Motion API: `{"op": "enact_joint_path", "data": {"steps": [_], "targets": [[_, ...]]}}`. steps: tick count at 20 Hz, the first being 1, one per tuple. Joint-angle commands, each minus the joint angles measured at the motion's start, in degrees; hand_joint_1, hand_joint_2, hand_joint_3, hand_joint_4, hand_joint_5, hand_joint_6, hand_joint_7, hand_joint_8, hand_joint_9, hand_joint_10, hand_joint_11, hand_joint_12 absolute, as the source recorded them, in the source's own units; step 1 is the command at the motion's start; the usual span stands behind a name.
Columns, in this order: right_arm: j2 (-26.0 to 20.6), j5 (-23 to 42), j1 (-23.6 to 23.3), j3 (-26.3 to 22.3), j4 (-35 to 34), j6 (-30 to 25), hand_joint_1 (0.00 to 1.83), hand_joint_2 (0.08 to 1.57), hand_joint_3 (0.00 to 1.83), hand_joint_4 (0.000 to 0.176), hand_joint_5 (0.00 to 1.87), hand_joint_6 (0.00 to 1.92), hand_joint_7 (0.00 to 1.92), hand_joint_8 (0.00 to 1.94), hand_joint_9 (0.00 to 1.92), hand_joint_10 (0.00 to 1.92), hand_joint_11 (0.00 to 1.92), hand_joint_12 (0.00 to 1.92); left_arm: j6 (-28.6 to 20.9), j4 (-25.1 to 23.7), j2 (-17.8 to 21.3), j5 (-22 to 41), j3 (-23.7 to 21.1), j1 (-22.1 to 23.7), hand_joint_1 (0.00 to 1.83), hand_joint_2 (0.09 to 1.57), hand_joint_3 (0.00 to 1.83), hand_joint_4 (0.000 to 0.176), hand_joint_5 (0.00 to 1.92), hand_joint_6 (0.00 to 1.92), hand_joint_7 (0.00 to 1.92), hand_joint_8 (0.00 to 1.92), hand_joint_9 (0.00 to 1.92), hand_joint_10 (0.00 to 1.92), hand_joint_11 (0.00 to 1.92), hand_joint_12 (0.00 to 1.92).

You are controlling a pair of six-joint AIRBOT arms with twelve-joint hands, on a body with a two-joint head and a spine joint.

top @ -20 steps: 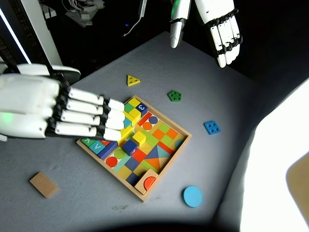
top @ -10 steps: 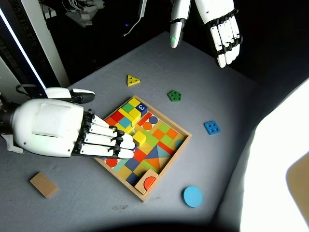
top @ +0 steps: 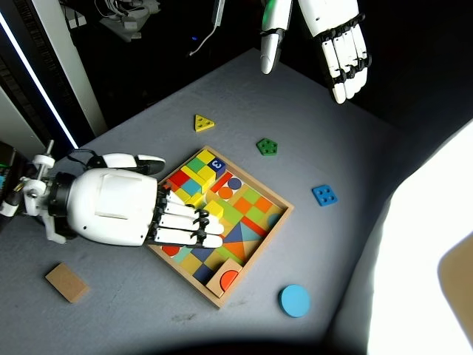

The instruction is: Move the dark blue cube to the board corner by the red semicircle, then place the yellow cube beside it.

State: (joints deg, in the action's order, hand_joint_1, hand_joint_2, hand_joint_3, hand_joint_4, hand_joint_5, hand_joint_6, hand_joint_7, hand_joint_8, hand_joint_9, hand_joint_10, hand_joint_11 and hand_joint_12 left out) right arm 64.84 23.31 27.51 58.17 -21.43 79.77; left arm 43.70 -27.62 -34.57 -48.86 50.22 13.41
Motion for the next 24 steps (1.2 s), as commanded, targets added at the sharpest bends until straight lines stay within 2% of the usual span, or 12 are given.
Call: {"op": "enact_joint_path", "data": {"steps": [1,3,6,15,21,24], "targets": [[0.12,6.26,-0.47,0.36,0.59,-0.01,0.0,1.08,0.01,0.0,0.81,0.07,0.22,0.01,0.0,0.0,0.0,0.0,0.36,-2.07,0.18,4.43,0.08,0.75,0.0,1.08,0.0,0.0,0.0,0.0,0.05,0.0,0.06,0.0,0.0,0.31],[0.85,6.24,-0.46,1.12,0.56,0.01,0.0,1.09,0.01,0.0,0.8,0.06,0.2,0.0,0.0,0.0,0.0,0.0,0.39,-2.07,0.18,4.43,0.09,0.75,0.0,1.09,0.0,0.0,0.01,0.0,0.05,0.0,0.08,0.01,0.0,0.36],[1.52,5.88,-0.51,1.87,0.29,0.01,0.0,1.08,0.01,0.0,0.8,0.06,0.22,0.01,0.01,0.0,0.0,0.0,0.39,-2.06,0.18,4.43,0.06,0.75,0.0,1.09,0.0,0.0,0.0,0.0,0.04,0.0,0.05,0.01,0.0,0.25],[2.87,4.91,-0.23,3.08,-0.16,0.03,0.0,1.09,0.01,0.0,0.8,0.04,0.19,0.0,0.0,0.0,0.0,0.0,0.57,-2.05,0.18,4.37,-0.01,0.75,0.0,1.1,0.0,0.0,0.01,0.0,0.05,0.0,0.06,0.0,0.0,0.32],[4.07,5.07,0.44,3.37,-0.16,1.44,0.0,1.08,0.0,0.0,0.79,0.03,0.18,0.0,0.0,0.0,0.0,0.0,0.57,-2.07,0.18,4.38,0.02,0.93,0.0,1.1,0.0,0.0,0.0,0.0,0.03,0.0,0.04,0.0,0.0,0.25],[4.46,5.17,0.83,3.47,-0.16,2.15,0.0,1.09,0.0,0.0,0.79,0.03,0.17,0.0,0.0,0.0,0.0,0.0,0.66,-2.07,0.18,4.38,0.03,0.93,0.0,1.1,0.0,0.0,0.01,0.0,0.04,0.0,0.06,0.0,0.0,0.28]]}}
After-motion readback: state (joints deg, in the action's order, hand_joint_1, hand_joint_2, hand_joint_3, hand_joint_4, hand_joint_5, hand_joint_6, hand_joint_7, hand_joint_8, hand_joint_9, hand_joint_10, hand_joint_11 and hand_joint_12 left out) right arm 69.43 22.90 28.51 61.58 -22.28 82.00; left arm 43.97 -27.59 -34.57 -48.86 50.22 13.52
